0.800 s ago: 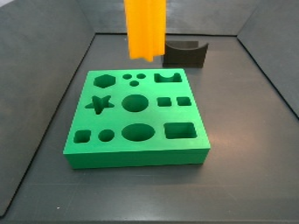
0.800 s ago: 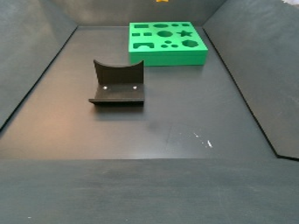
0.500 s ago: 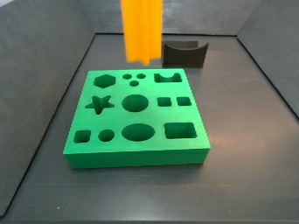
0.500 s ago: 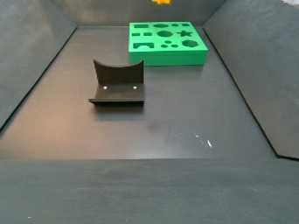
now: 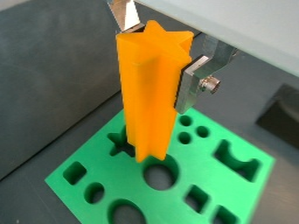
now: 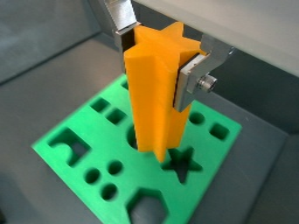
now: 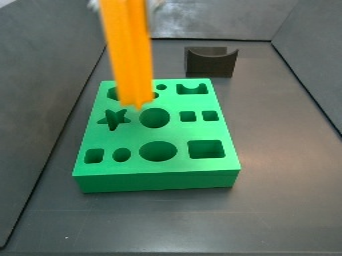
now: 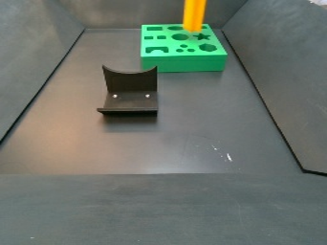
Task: Insert the star object.
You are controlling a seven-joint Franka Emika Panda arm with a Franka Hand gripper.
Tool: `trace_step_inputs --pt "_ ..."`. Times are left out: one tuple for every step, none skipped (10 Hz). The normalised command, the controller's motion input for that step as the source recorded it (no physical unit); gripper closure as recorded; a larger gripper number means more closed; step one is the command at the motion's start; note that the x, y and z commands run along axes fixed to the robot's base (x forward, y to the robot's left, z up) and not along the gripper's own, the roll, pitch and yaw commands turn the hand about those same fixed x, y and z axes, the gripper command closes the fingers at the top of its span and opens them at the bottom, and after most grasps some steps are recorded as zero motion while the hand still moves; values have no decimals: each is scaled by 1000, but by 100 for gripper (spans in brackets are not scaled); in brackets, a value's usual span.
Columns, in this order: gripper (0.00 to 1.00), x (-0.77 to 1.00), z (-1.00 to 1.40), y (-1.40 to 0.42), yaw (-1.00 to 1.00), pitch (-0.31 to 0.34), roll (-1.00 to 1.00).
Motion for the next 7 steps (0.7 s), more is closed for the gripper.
trace_step_inputs --pt "100 -257 -400 -120 -9 0 80" --pt "100 -214 -260 -137 0 0 84" --pt "100 -200 -237 -151 0 0 86" --pt "100 -171 -274 -146 0 0 140" --pt "100 -106 -251 -131 0 0 119" --pt "100 -43 -174 -66 -231 33 100" --pt "100 0 -126 0 -563 91 83"
